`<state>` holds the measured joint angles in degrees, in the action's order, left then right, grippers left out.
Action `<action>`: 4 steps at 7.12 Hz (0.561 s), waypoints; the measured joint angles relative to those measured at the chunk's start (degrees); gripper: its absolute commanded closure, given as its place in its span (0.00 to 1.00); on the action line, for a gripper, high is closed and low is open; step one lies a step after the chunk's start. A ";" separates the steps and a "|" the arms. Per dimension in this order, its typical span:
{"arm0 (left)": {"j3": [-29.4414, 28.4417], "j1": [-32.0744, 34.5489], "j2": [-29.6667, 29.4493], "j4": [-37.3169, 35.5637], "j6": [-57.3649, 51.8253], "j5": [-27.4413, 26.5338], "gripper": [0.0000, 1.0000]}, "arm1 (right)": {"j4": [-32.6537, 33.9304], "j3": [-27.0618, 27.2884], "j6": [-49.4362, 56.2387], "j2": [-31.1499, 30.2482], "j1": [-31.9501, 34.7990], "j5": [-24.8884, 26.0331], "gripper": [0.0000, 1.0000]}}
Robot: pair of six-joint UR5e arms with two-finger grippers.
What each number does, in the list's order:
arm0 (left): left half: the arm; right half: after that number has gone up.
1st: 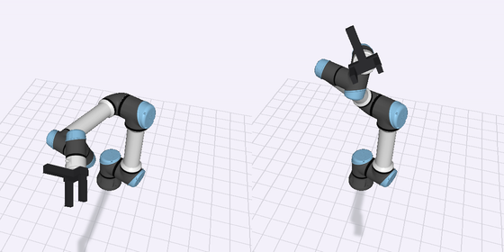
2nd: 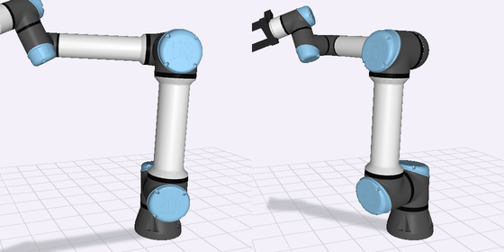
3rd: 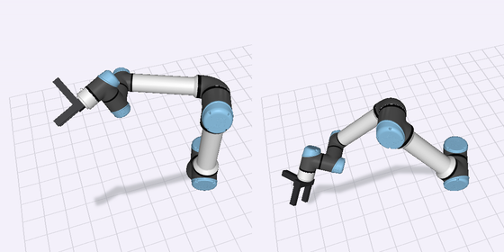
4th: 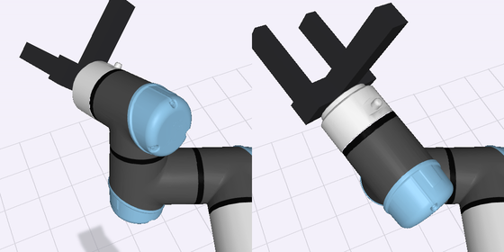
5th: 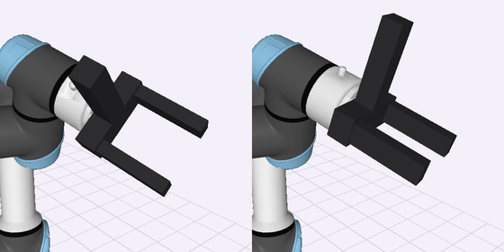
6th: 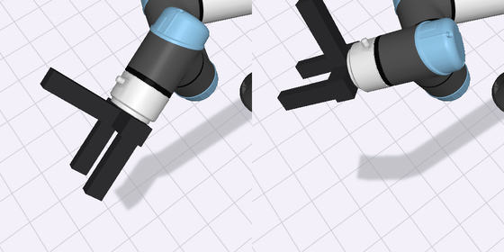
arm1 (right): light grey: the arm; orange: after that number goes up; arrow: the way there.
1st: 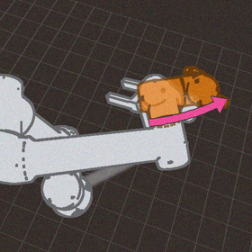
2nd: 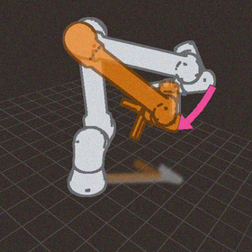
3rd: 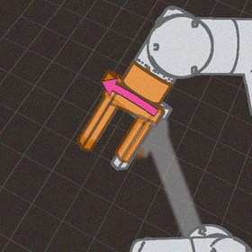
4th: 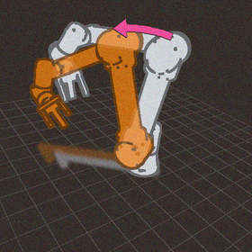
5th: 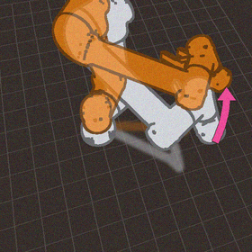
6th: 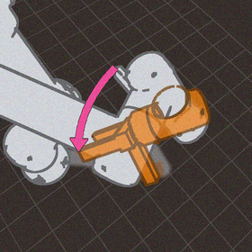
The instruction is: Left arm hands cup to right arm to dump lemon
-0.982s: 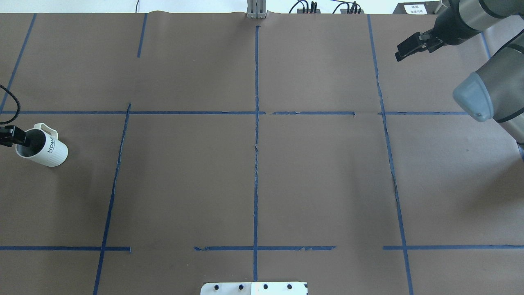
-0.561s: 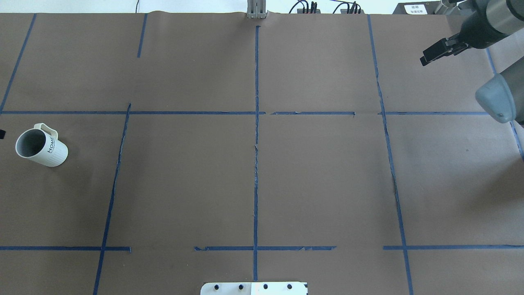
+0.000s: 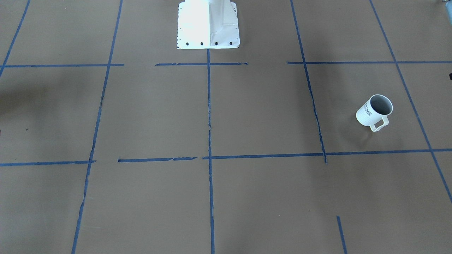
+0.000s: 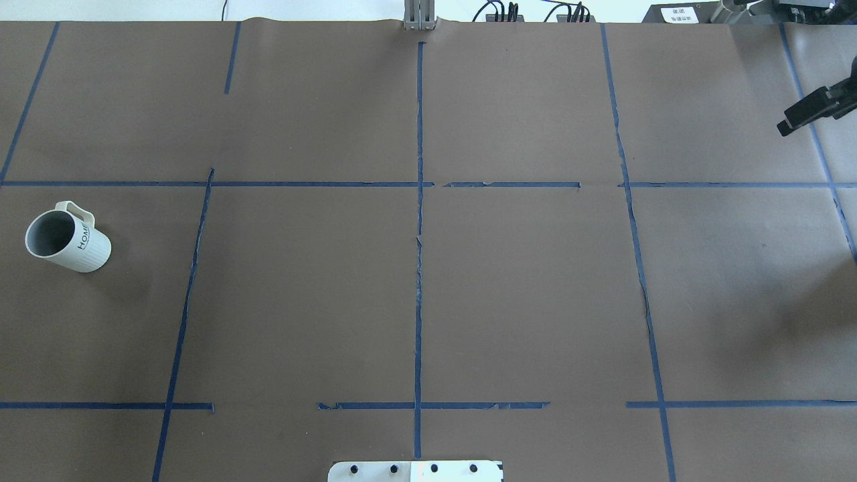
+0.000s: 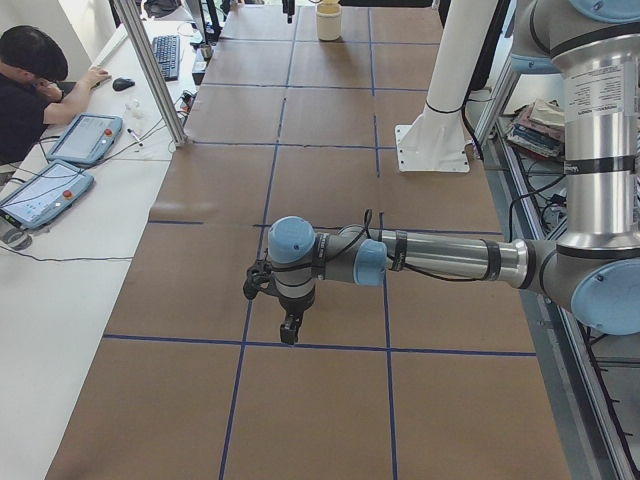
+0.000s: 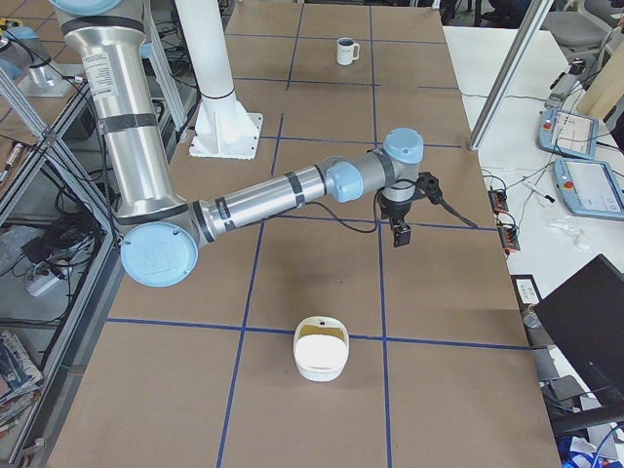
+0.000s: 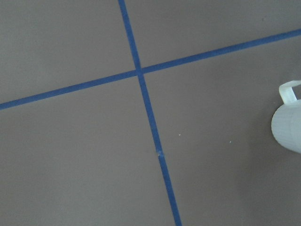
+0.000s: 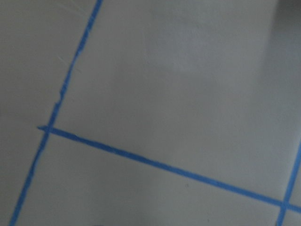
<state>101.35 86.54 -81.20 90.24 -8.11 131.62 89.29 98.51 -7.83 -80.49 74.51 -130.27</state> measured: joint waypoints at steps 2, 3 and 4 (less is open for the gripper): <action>0.01 1.68 0.42 -1.01 -0.99 1.62 0.00 | 0.86 0.12 1.06 -7.25 3.42 -0.09 0.00; -0.04 2.56 0.65 -1.09 -1.19 4.65 0.00 | 0.89 0.41 2.57 -9.96 5.62 -0.13 0.00; 0.04 2.99 1.49 -0.88 -1.39 6.62 0.00 | 0.85 1.43 6.09 -12.98 7.36 -0.13 0.00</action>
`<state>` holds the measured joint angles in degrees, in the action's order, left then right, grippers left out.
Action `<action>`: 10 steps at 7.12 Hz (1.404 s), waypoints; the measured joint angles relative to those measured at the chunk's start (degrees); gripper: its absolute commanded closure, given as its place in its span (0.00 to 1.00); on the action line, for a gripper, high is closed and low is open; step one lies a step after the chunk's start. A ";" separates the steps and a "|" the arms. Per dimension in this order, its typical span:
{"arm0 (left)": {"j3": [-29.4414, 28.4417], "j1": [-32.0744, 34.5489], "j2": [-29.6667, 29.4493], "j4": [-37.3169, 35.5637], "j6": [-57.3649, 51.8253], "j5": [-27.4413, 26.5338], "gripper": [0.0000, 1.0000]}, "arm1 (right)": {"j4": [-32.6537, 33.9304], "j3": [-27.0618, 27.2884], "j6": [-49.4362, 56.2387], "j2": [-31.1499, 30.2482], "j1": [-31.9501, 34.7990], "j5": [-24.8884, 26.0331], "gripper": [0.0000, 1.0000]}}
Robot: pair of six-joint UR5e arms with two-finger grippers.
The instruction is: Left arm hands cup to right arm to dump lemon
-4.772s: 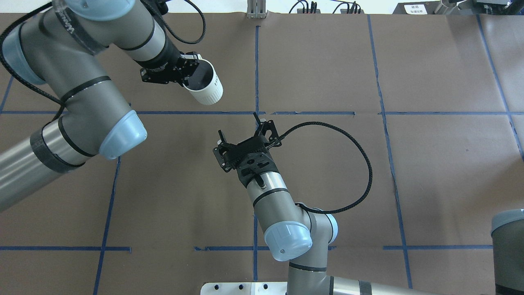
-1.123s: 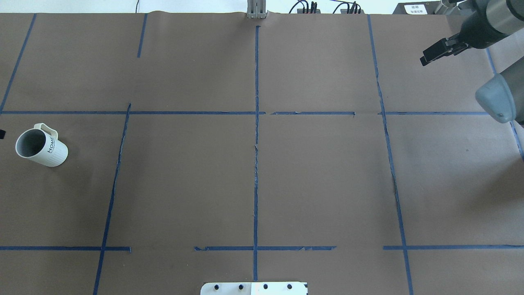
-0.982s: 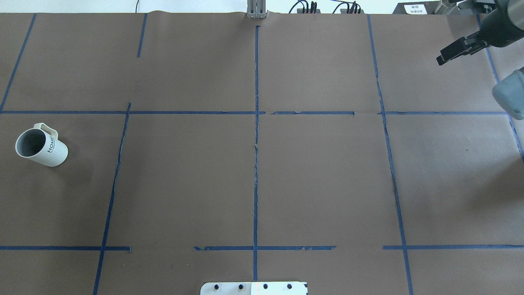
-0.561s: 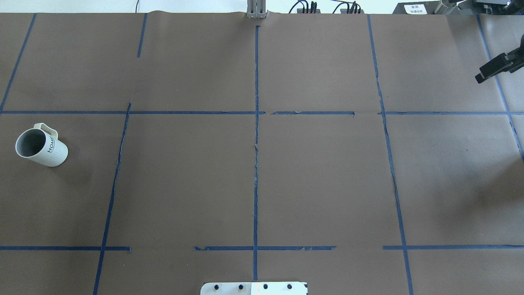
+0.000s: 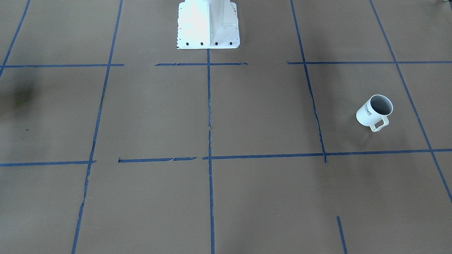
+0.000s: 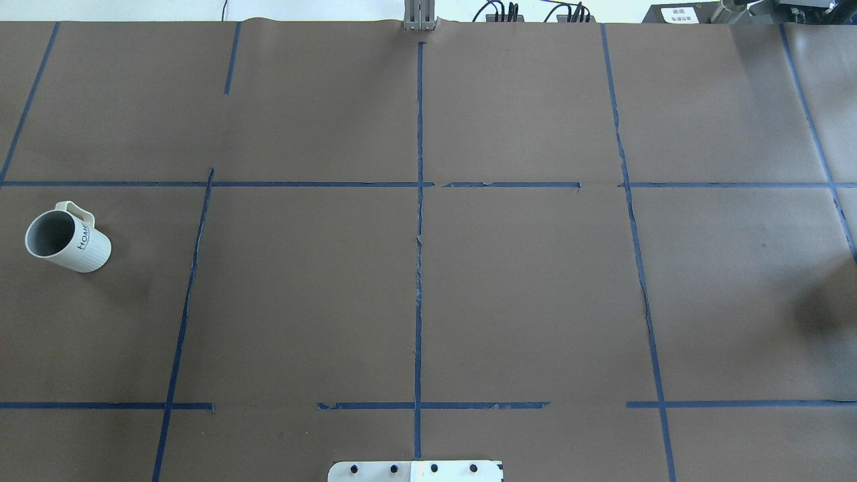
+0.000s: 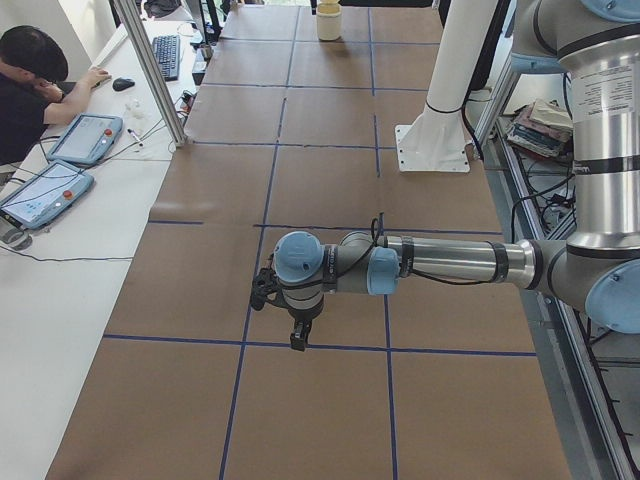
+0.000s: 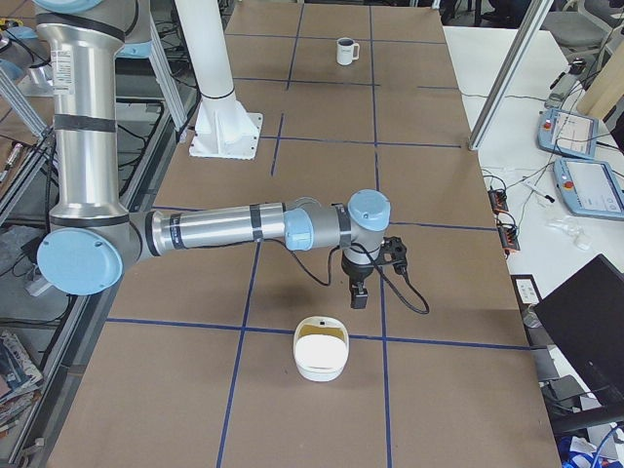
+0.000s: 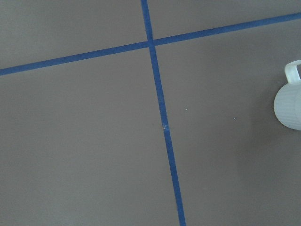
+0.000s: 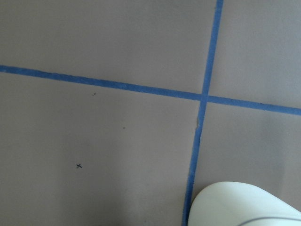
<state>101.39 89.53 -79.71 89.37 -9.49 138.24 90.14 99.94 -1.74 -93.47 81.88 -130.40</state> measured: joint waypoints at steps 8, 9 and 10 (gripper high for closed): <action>0.45 0.43 3.93 0.27 -0.09 0.75 0.00 | -0.05 5.74 6.92 -9.53 3.46 -0.03 0.00; 0.44 0.42 3.92 0.28 -0.07 0.73 0.00 | -0.05 5.72 6.92 -9.59 3.46 -0.03 0.00; 0.48 0.42 3.93 0.28 -0.03 0.72 0.00 | -0.05 5.71 6.92 -9.61 3.46 -0.03 0.00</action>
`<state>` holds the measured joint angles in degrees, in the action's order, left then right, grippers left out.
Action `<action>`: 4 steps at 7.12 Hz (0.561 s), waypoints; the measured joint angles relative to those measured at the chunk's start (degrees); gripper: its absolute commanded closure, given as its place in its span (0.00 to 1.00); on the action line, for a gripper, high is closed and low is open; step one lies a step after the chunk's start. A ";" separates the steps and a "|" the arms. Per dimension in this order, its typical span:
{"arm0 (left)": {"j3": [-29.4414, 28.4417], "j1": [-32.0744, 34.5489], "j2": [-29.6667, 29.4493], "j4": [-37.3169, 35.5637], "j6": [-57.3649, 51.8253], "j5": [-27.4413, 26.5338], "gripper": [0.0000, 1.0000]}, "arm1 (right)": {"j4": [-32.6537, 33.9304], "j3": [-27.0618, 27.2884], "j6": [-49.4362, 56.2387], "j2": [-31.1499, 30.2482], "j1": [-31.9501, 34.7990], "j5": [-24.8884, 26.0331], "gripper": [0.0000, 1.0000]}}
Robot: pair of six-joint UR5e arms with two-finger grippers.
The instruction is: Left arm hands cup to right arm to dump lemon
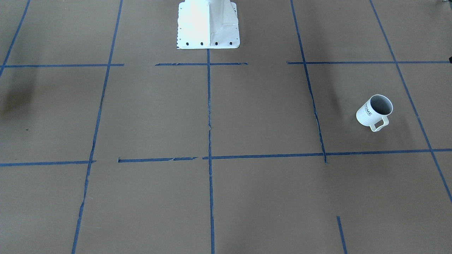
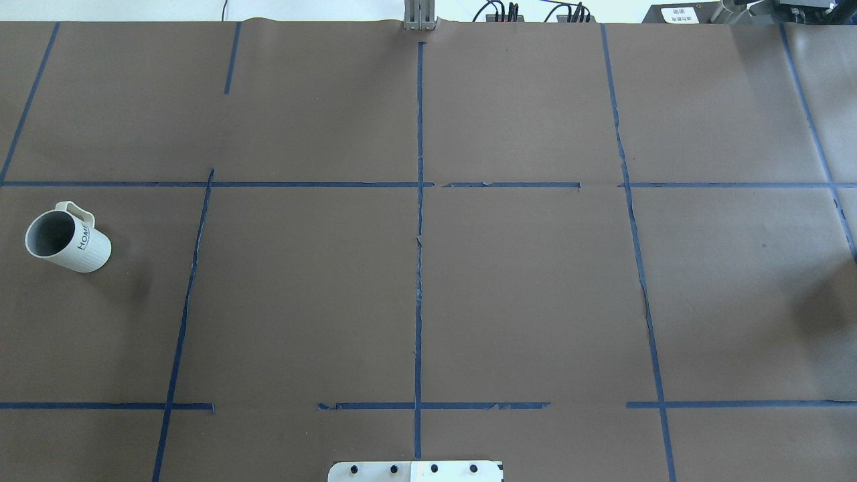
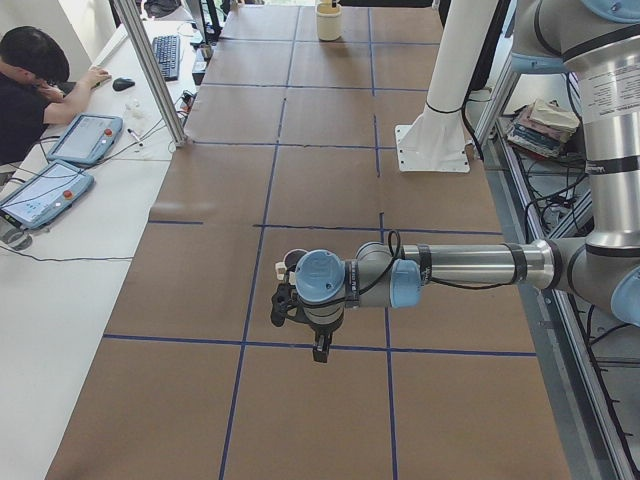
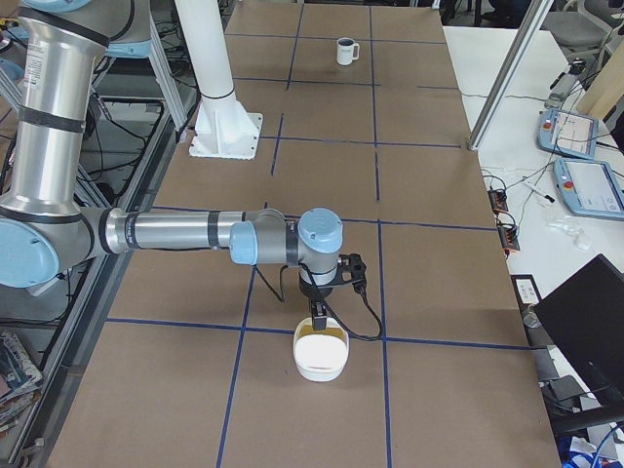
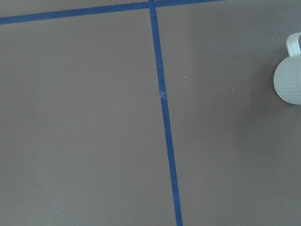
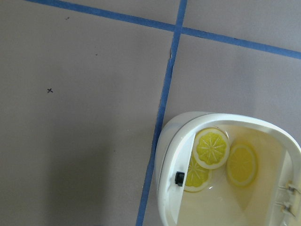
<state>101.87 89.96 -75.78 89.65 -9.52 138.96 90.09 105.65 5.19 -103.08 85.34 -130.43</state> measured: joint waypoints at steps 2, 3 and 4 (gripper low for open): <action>0.06 0.01 0.27 0.00 0.03 -0.01 0.00 | 0.00 0.04 0.00 -0.02 -0.01 -0.02 0.00; 0.14 0.03 0.44 0.00 0.03 -0.01 0.00 | 0.00 0.05 0.00 -0.02 -0.03 -0.43 0.00; 0.20 0.03 0.48 0.00 0.03 -0.03 0.00 | 0.00 0.01 0.00 -0.02 -0.04 -1.18 0.00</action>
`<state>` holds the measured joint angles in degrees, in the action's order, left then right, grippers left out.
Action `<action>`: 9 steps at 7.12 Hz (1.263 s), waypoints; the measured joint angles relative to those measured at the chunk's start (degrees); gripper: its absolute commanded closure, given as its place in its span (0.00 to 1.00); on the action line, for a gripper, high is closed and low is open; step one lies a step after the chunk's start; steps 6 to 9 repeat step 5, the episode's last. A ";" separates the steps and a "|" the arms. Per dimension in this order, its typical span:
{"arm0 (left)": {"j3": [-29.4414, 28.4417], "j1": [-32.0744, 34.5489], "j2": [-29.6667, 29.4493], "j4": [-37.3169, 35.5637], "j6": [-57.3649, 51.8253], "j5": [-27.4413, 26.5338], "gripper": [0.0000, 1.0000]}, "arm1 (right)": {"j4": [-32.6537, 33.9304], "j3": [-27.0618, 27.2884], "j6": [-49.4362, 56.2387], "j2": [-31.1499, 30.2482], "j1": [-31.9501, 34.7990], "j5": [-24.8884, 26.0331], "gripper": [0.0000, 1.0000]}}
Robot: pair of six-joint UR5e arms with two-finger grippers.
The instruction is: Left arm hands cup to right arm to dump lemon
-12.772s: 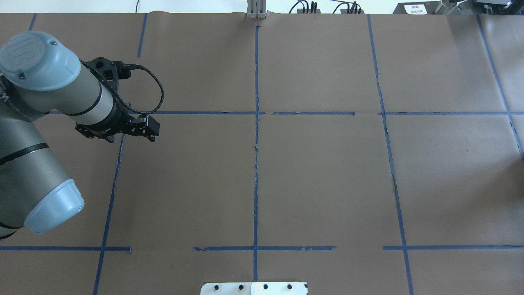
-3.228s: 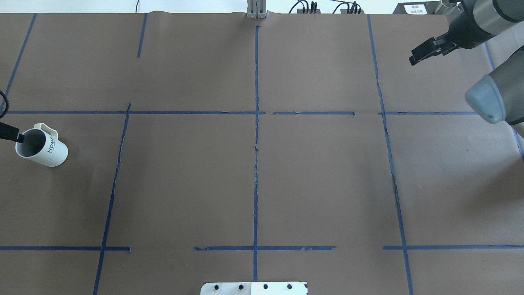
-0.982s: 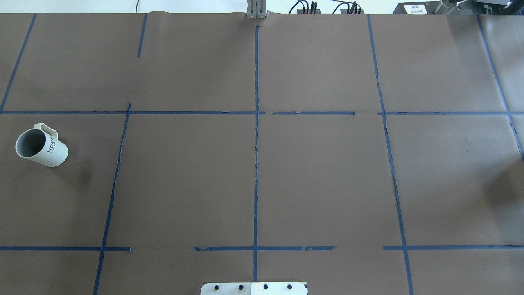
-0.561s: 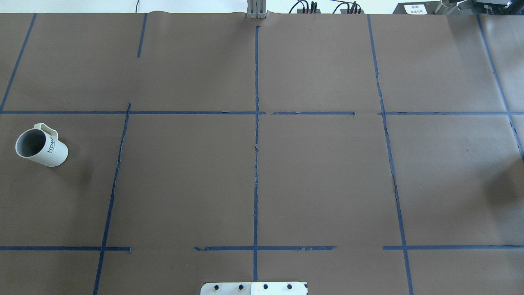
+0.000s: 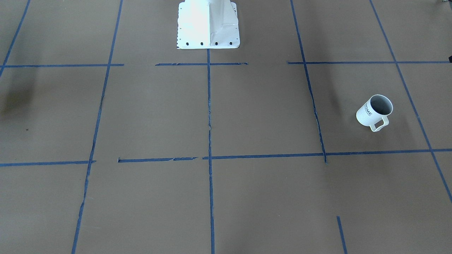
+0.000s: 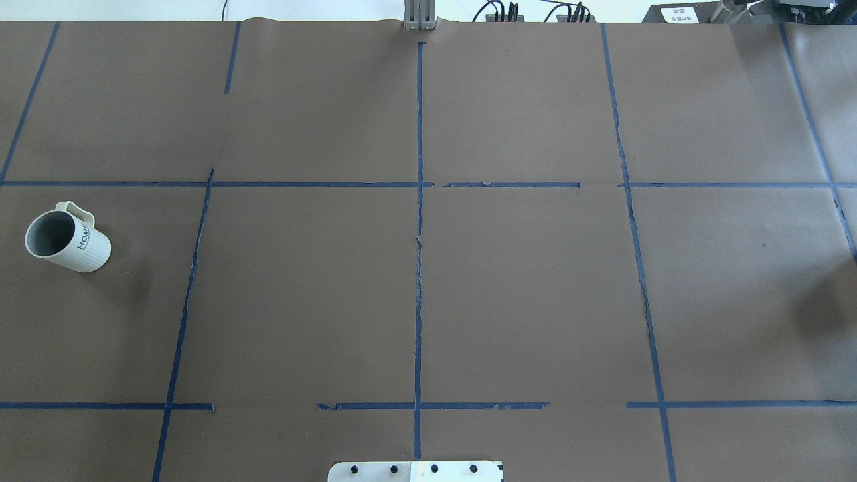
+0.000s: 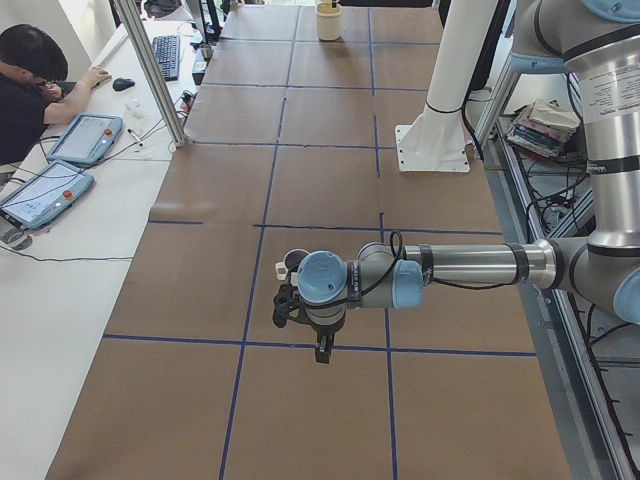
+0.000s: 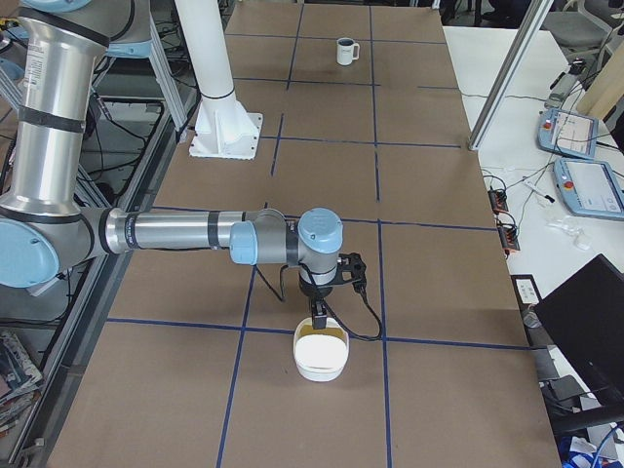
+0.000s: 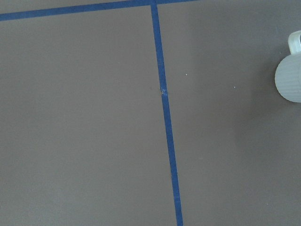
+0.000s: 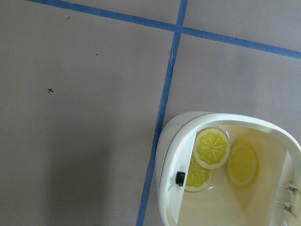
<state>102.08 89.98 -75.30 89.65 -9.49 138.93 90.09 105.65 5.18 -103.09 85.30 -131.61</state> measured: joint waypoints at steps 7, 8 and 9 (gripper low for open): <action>0.66 -0.06 -0.12 0.00 0.09 -3.08 0.00 | 0.00 -0.10 0.00 0.00 -0.04 -0.92 0.00; 0.66 -0.06 -0.12 0.00 0.09 -3.08 0.00 | 0.00 -0.10 0.00 0.00 -0.04 -0.92 0.00; 0.66 -0.06 -0.12 0.00 0.09 -3.08 0.00 | 0.00 -0.10 0.00 0.00 -0.04 -0.92 0.00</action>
